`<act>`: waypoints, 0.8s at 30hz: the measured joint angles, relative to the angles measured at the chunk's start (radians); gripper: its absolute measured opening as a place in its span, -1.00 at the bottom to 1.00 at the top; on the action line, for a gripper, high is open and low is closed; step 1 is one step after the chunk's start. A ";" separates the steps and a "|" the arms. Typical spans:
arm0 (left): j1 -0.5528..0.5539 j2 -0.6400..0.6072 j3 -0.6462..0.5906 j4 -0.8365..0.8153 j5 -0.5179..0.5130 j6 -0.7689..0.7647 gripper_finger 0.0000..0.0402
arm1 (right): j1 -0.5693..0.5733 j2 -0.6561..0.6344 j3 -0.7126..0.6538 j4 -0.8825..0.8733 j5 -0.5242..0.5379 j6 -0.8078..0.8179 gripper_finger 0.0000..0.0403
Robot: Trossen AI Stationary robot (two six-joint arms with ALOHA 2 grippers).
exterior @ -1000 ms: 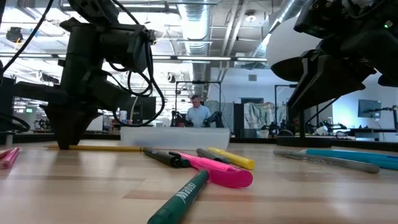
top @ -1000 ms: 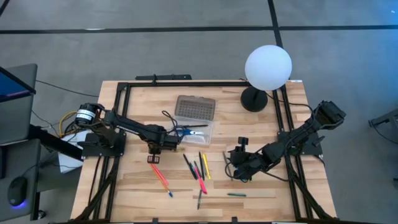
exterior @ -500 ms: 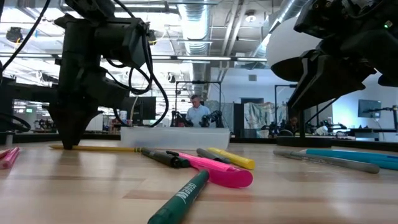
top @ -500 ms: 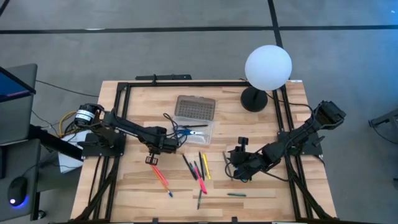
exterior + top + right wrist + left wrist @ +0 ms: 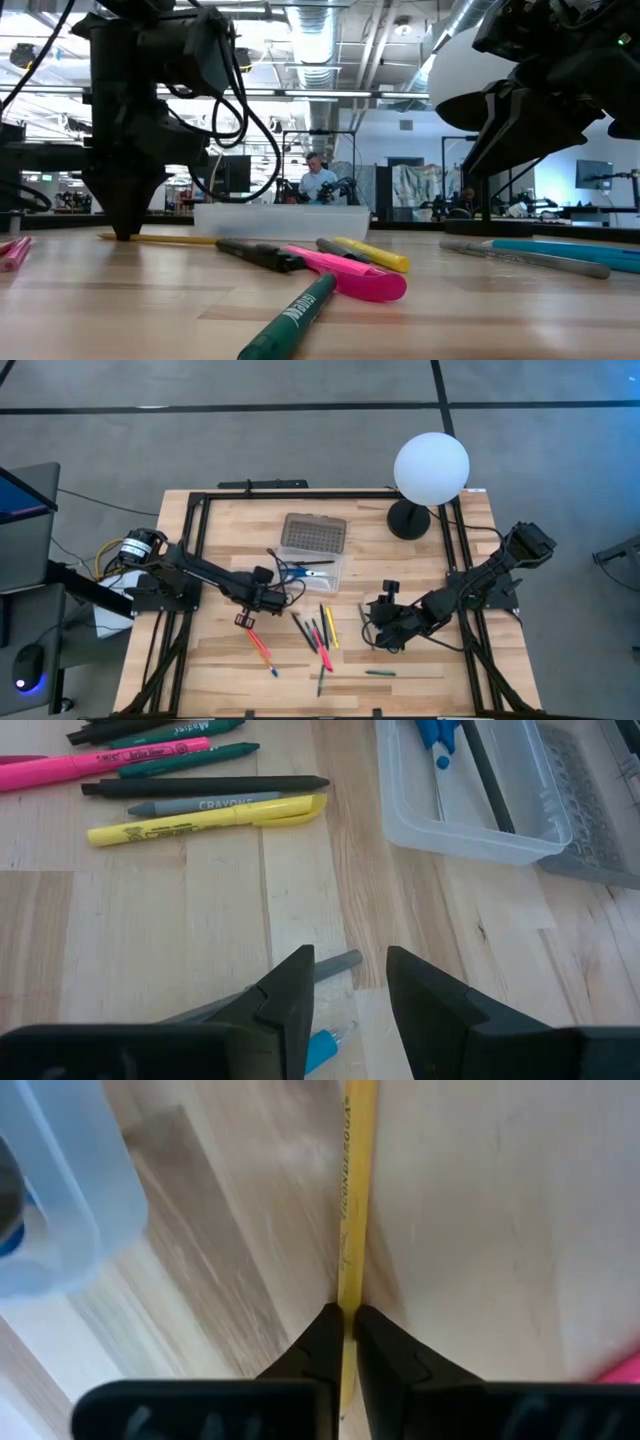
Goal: Pick & place school supplies into a supply box
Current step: Put the yellow pencil into the gray supply box
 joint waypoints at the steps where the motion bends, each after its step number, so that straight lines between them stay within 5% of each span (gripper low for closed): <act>1: -0.006 0.000 0.000 0.006 -0.003 0.000 -0.93 | 0.000 0.000 0.000 0.000 0.000 0.000 -0.40; 24: -0.076 -0.006 0.002 0.133 -0.004 -0.087 -0.99 | 0.000 0.000 0.000 0.000 0.000 0.017 -0.40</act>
